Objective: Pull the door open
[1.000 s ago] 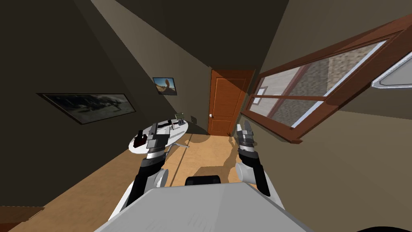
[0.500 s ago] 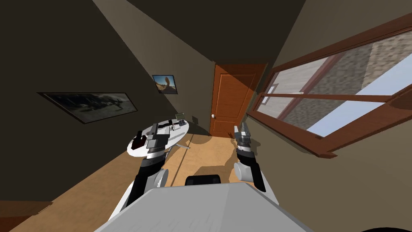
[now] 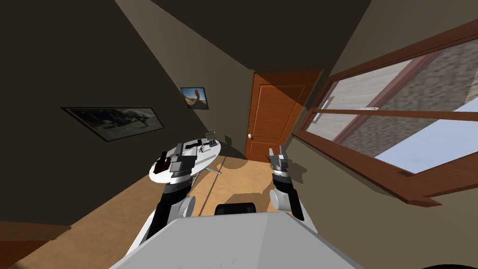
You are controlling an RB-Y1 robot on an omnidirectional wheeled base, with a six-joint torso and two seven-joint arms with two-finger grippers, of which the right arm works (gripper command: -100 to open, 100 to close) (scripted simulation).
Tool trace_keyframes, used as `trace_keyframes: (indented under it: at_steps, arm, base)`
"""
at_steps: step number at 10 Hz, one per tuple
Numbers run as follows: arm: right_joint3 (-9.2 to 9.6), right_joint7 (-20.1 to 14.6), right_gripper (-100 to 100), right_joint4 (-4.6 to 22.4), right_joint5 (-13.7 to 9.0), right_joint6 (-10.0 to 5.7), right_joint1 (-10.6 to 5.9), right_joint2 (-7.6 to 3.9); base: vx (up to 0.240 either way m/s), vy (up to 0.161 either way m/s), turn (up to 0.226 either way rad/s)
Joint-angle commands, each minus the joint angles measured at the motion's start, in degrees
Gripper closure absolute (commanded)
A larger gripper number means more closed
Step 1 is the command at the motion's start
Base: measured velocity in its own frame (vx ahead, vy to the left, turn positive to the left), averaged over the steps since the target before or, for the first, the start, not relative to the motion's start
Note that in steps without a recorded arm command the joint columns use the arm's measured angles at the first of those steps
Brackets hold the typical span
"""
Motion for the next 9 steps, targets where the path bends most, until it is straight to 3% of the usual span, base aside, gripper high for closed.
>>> trace_keyframes:
  at_steps: [1,9]
  arm:
    - [0.09,-1.70,-100,1.69,-1.72,-0.57,-0.53,-0.58]
    - [1.77,-9.85,-100,11.10,-10.35,-4.60,-2.45,-2.95]
  base:
    - [0.079,-0.008,0.092]
    - [0.099,-0.014,0.098]
